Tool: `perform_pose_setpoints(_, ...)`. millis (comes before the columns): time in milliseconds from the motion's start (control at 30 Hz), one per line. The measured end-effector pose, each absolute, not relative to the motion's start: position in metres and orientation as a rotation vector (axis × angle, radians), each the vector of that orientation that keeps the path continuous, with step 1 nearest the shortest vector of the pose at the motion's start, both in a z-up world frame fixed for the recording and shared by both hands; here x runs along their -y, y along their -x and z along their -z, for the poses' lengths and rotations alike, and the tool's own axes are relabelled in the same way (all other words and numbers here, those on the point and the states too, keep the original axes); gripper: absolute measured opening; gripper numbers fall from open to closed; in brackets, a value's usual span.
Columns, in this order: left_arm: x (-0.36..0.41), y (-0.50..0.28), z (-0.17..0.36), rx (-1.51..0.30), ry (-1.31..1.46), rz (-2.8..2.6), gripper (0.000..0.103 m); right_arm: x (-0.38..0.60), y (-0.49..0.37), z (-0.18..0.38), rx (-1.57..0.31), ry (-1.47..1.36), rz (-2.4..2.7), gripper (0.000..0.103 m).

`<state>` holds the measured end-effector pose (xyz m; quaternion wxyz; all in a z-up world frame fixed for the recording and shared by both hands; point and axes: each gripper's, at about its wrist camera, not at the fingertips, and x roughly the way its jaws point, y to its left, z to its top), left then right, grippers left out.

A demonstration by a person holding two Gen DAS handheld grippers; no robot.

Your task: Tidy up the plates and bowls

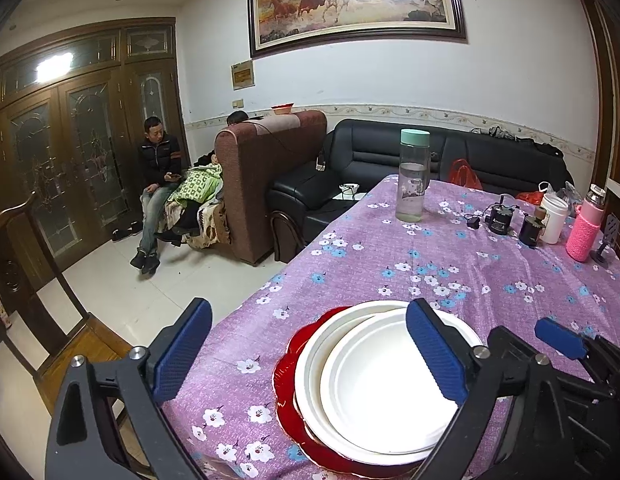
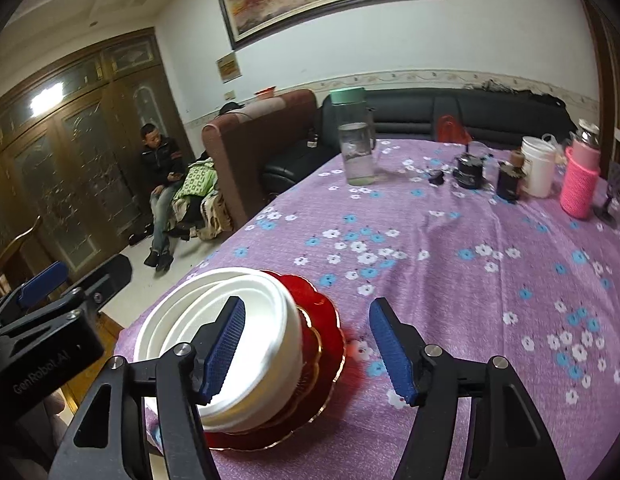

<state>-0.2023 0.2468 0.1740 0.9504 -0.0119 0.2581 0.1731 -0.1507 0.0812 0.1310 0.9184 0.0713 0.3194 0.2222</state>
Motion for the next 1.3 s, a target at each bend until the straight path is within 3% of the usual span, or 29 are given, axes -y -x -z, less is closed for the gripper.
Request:
perform_pose_setpoints(567,-0.245,0.223,-0.189,-0.431,0.064,-0.357,0.101,-0.082,0.182,-0.138,-0.588,-0.102,-0.430,0.079)
perform_pose_setpoints(800,-0.244,0.250,-0.196,-0.293,0.106,-0.414,0.103,-0.086,0.190,-0.143,-0.564,-0.079,-0.443,0.080)
perform_pose_setpoints(1100,-0.249,0.224,-0.180,-0.487,0.148,-0.319,0.103,-0.098,0.195,-0.145,-0.562,-0.038,-0.464,0.083)
perform_pose_setpoints(1300,-0.251,0.223,-0.176,-0.506,0.154,-0.326,0.103,-0.102,0.191,-0.140,-0.579,-0.028,-0.463,0.083)
